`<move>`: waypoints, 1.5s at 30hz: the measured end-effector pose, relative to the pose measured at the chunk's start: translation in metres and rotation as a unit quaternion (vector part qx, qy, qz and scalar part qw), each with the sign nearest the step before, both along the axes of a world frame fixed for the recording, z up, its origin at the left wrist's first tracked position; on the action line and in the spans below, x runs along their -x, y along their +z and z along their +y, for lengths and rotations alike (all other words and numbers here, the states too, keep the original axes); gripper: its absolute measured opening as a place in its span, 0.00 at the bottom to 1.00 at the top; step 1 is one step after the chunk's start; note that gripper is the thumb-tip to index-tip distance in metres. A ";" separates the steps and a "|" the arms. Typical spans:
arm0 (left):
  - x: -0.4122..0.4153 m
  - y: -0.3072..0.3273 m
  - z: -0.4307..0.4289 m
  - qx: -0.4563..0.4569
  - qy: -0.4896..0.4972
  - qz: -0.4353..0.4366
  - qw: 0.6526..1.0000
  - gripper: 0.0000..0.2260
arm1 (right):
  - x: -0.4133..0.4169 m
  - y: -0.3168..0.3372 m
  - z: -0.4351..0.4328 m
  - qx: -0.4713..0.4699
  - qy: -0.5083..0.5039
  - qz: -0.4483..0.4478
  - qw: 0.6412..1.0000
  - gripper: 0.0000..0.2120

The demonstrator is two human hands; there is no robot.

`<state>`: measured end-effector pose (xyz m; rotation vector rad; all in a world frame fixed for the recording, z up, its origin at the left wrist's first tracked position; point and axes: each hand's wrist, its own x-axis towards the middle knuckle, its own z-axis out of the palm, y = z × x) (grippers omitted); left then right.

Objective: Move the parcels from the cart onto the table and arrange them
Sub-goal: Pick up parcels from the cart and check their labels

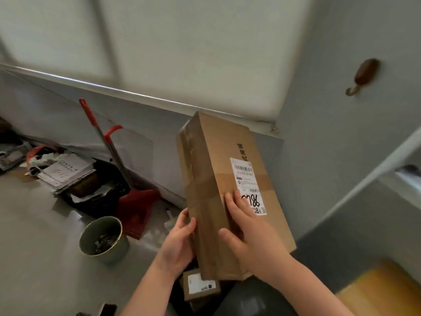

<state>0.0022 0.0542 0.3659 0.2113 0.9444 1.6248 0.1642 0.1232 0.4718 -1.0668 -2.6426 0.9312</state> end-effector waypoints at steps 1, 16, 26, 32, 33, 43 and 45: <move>-0.014 -0.004 0.009 0.011 -0.033 0.013 0.999 0.25 | -0.018 -0.005 0.002 0.007 -0.032 -0.008 0.999 0.35; -0.274 -0.076 0.048 0.187 -0.397 0.108 0.892 0.19 | -0.320 -0.079 -0.042 0.255 -0.192 -0.090 0.943 0.40; -0.341 -0.083 0.104 0.235 -0.359 0.312 0.848 0.12 | -0.372 -0.127 -0.016 0.226 -0.152 -0.078 0.959 0.42; -0.353 -0.080 0.125 0.297 -0.306 0.389 0.817 0.09 | -0.367 -0.141 0.002 0.240 -0.163 -0.061 0.955 0.42; -0.353 -0.081 0.125 0.305 -0.310 0.399 0.807 0.09 | -0.365 -0.143 0.004 0.246 -0.172 -0.063 0.952 0.41; -0.345 -0.085 0.099 0.193 -0.331 0.592 0.709 0.15 | -0.431 -0.164 -0.027 0.193 -0.391 -0.082 0.896 0.35; -0.350 -0.088 0.090 0.172 -0.362 0.640 0.655 0.17 | -0.445 -0.167 -0.029 0.271 -0.408 -0.062 0.869 0.39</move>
